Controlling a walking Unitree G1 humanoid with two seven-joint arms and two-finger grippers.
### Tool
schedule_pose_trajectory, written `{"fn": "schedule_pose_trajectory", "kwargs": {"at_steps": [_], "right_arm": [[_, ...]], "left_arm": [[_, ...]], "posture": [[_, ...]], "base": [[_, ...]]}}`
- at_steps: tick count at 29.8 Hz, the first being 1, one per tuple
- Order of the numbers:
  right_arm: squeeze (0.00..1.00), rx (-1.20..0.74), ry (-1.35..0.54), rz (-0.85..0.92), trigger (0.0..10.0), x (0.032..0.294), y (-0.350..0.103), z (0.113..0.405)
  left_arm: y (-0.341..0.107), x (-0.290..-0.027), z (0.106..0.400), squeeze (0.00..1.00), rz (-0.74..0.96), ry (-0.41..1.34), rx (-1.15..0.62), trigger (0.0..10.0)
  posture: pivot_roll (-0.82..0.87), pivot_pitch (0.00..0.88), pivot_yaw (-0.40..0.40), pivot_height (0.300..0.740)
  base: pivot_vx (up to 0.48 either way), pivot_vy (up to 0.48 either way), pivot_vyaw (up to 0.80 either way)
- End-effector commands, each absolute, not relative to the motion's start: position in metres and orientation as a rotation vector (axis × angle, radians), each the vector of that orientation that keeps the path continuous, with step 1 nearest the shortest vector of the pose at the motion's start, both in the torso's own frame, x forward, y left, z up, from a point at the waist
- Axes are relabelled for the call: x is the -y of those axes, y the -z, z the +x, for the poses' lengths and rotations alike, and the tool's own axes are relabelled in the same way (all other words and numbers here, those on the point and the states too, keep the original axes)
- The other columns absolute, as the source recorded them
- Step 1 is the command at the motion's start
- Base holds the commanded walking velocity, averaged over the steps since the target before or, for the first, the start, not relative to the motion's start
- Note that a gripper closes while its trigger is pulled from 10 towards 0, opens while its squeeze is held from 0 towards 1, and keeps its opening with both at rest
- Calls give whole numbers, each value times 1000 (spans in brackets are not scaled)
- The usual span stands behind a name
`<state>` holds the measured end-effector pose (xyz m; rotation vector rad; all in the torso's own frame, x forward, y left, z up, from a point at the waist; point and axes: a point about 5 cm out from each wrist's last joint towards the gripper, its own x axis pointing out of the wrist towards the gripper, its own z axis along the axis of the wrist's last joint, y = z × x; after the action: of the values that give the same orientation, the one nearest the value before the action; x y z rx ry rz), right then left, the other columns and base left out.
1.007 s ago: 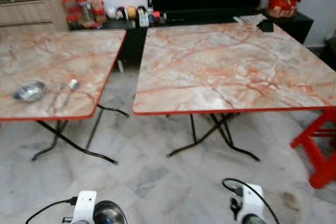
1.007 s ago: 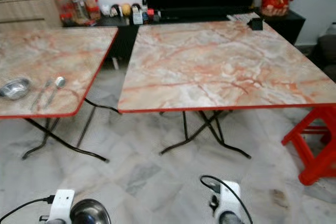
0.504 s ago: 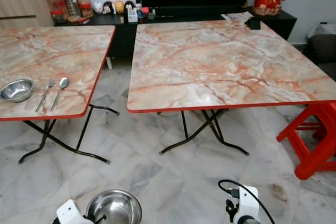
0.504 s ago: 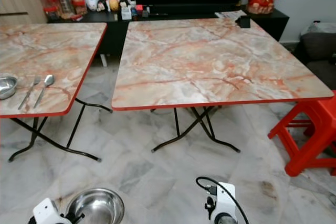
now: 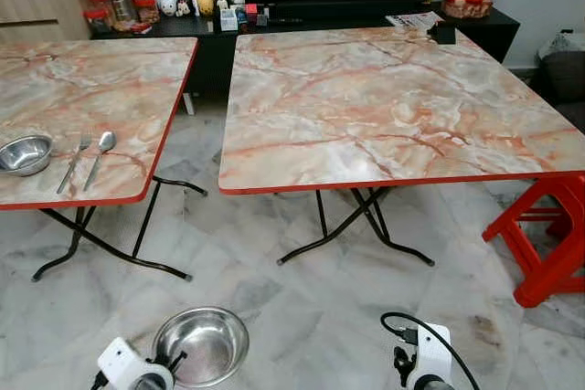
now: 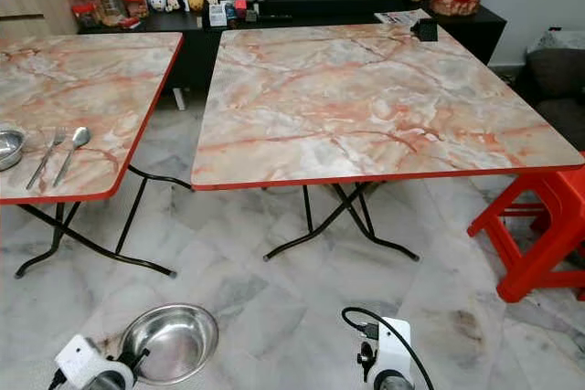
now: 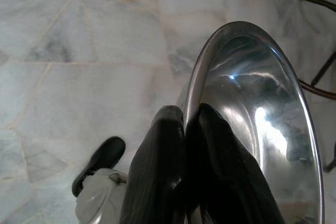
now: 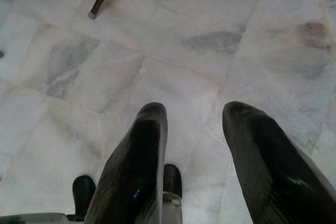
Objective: Setting the table
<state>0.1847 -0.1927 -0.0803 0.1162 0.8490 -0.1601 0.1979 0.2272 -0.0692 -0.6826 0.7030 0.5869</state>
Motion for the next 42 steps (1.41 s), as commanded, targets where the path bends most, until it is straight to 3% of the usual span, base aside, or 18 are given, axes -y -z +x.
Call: {"fn": "schedule_pose_trajectory", "kwargs": {"at_steps": [1,8,18,42], "right_arm": [[0,-843,168,112,10000,194,79,186],[0,-836,168,94,10000,197,78,187],[0,-849,171,100,10000,197,80,184],[0,-851,158,96,10000,198,80,183]], "left_arm": [[68,-227,200,0,-659,-573,-702,10000],[68,-223,202,0,-661,-563,-705,10000],[68,-220,203,0,-661,-553,-706,10000],[65,-215,210,0,-665,-558,-694,10000]], "posture": [[-15,0,2,740],[-18,0,-1,740],[-25,0,-2,740],[-41,0,3,740]], "base": [[322,0,0],[360,0,571],[385,0,0],[0,-23,0]]}}
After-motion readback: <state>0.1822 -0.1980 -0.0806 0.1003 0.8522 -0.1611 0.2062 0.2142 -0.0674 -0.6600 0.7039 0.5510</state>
